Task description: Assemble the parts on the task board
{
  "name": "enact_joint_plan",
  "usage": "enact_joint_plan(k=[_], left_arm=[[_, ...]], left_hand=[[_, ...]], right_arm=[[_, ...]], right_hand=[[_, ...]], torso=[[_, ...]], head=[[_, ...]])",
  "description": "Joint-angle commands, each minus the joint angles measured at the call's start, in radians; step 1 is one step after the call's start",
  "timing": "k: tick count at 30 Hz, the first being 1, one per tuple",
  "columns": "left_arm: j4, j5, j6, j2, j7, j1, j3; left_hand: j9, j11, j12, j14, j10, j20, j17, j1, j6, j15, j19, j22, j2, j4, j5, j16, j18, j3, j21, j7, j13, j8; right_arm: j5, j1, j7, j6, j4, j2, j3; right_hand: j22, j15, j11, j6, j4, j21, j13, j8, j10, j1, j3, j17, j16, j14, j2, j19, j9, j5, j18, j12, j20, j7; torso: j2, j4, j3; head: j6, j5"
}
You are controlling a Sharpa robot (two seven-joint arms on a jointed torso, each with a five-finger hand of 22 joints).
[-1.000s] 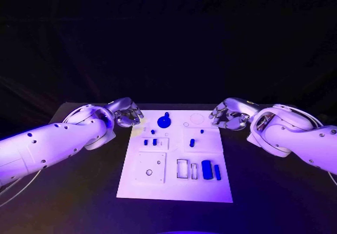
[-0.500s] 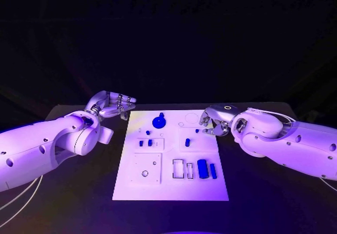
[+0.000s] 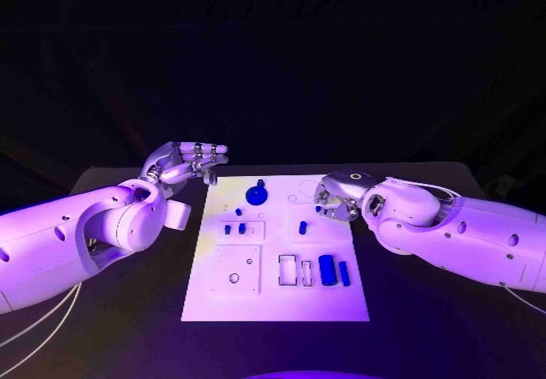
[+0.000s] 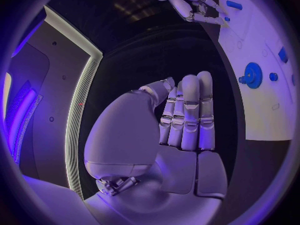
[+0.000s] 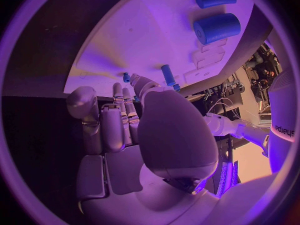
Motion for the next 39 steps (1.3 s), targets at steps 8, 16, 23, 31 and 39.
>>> enact_joint_plan(k=[8,16,23,31,39], left_arm=[[0.011,0.049,0.038,-0.001,0.042,0.001,0.000],[0.009,0.049,0.041,-0.001,0.043,0.001,0.000],[0.008,0.049,0.047,-0.001,0.038,0.001,0.000],[0.007,0.049,0.053,0.000,0.031,0.001,0.000],[0.006,0.049,0.057,0.001,0.026,0.001,0.000]], left_hand=[[-0.002,-0.002,-0.001,0.007,-0.009,-0.001,-0.010,0.017,-0.007,0.000,0.003,-0.006,0.018,-0.024,0.009,-0.012,0.006,0.001,-0.010,0.003,-0.002,-0.005],[-0.004,0.001,-0.001,0.009,-0.013,0.001,-0.017,-0.007,-0.012,0.004,0.005,-0.011,0.012,-0.019,0.011,-0.016,0.005,-0.013,-0.016,0.006,-0.003,-0.007],[-0.005,0.001,0.000,0.010,-0.014,0.003,-0.020,-0.021,-0.012,0.004,0.006,-0.015,0.010,-0.014,0.010,-0.018,0.005,-0.025,-0.021,0.006,-0.004,-0.007],[-0.007,0.003,0.002,0.010,-0.019,0.007,-0.027,-0.059,-0.019,0.008,0.008,-0.025,0.001,0.003,0.005,-0.022,0.005,-0.063,-0.035,0.007,-0.005,-0.009],[-0.007,0.004,0.003,0.010,-0.022,0.008,-0.031,-0.066,-0.021,0.008,0.010,-0.031,0.000,0.007,0.003,-0.024,0.005,-0.081,-0.043,0.007,-0.005,-0.009]], right_arm=[[-0.020,-0.014,-0.002,0.001,-0.030,0.027,0.000],[-0.019,-0.020,0.002,0.003,-0.044,0.040,0.000],[-0.018,-0.023,0.002,0.018,-0.051,0.044,0.000],[-0.019,-0.025,-0.001,0.041,-0.060,0.050,0.000],[-0.022,-0.029,-0.005,0.046,-0.064,0.056,0.000]], right_hand=[[0.023,0.003,-0.002,0.017,-0.010,0.029,-0.013,-0.005,0.018,0.006,0.028,0.013,0.013,0.053,0.014,0.016,0.002,0.010,-0.011,-0.010,0.000,0.001],[0.035,0.000,-0.006,0.030,-0.021,0.042,-0.020,-0.004,0.034,0.005,0.046,0.017,0.018,0.053,0.025,0.020,0.004,0.015,-0.012,-0.010,-0.002,-0.003],[0.044,-0.003,-0.010,0.044,-0.040,0.051,-0.025,0.000,0.050,0.009,0.060,0.021,0.022,0.053,0.030,0.022,0.008,0.018,-0.013,-0.009,-0.004,-0.005],[0.052,-0.011,-0.021,0.072,-0.069,0.054,-0.024,0.013,0.085,0.015,0.073,0.020,0.021,0.052,0.039,0.020,0.016,0.026,-0.013,0.000,-0.011,-0.014],[0.055,-0.012,-0.022,0.076,-0.080,0.055,-0.026,0.014,0.089,0.014,0.076,0.020,0.021,0.051,0.039,0.019,0.017,0.027,-0.013,-0.003,-0.013,-0.015]], torso=[[0.000,-0.0006,0.0012],[-0.001,-0.0010,0.0012],[-0.001,-0.0016,0.0013],[-0.002,-0.0010,0.0019],[-0.002,-0.0021,0.0008]], head=[[-0.004,-0.003],[-0.014,0.001],[-0.016,0.003],[-0.021,0.004],[-0.022,0.004]])
